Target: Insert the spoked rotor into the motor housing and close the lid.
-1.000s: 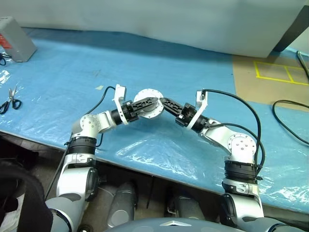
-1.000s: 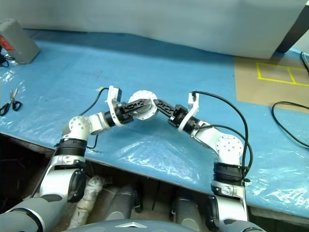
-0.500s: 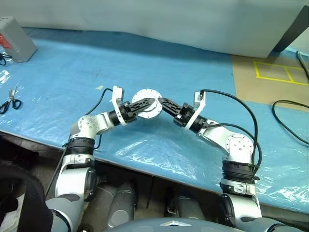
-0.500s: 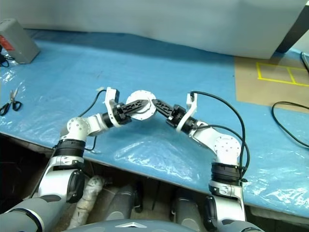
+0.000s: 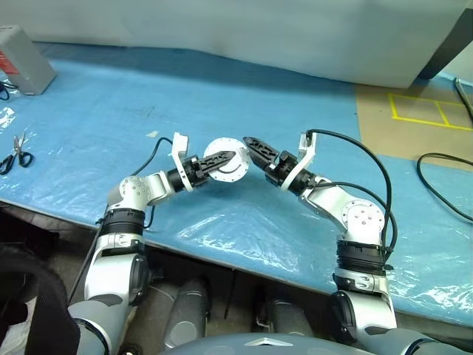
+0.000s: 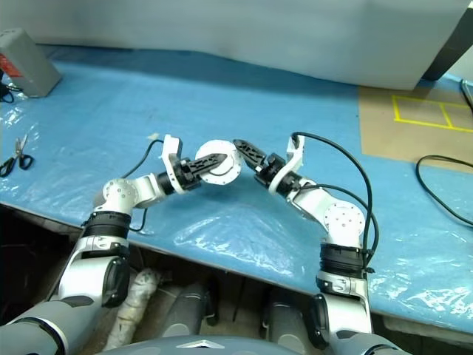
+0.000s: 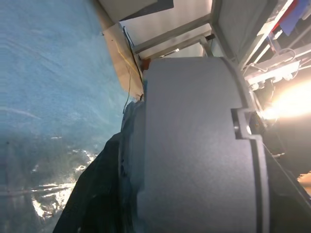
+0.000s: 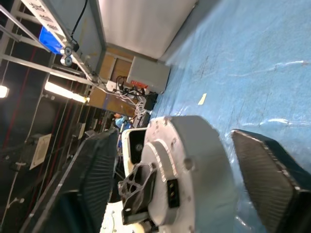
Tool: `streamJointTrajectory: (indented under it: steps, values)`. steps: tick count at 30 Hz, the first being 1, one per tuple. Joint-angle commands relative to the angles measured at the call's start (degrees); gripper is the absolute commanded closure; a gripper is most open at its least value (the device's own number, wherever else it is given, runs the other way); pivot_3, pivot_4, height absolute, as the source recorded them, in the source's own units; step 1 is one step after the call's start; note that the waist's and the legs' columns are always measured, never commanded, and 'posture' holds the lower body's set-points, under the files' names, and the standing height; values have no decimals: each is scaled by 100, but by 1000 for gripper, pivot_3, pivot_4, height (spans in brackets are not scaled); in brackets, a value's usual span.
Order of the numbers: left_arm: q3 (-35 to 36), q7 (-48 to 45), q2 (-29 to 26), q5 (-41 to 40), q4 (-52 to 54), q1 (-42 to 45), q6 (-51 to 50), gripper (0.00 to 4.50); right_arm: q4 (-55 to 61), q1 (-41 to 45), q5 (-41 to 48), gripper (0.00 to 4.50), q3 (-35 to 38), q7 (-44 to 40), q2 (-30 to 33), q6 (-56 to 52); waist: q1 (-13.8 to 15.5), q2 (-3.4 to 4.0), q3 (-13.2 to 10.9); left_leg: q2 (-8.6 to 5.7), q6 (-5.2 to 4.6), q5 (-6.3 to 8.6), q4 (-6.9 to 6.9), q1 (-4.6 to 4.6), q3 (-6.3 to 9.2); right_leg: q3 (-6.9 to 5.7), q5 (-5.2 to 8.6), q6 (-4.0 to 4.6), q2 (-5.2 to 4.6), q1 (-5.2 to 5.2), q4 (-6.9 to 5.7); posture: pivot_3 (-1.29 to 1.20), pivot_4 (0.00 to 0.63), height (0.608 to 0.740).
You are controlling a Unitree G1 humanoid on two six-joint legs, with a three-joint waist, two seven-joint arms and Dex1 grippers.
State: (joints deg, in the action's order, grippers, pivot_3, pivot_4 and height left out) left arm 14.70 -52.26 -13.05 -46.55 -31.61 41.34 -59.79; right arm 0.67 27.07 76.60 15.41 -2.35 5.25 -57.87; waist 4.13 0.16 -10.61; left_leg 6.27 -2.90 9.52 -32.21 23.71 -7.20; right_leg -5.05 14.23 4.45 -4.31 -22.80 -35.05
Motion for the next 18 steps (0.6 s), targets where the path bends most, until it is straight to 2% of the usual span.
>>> streamJointTrajectory:
  steps: [1,6,11,18]
  values:
    - [269,-80,-51,-145,33,372,245,1802,34,80,187,665,64,-28,6,-7,1,0,0,0,0,0,0,0,0,0,0,0,0,0,0,0,150,740]
    - [733,297,-217,-46,-375,828,906,1802,-1,64,162,665,87,43,9,11,-6,0,0,0,1,0,0,0,1,-1,0,0,0,0,-1,0,150,740]
    - [907,1116,-800,814,-1817,1338,2551,1802,-55,44,68,665,115,81,46,71,-26,0,0,0,1,0,1,-2,1,-1,-5,-8,1,0,0,0,150,740]
    - [975,1354,-1125,1366,-3153,1507,3522,1802,-23,19,-1,665,50,75,85,62,47,-3,-2,0,0,1,5,13,5,-5,-22,-37,1,-5,14,0,150,740]
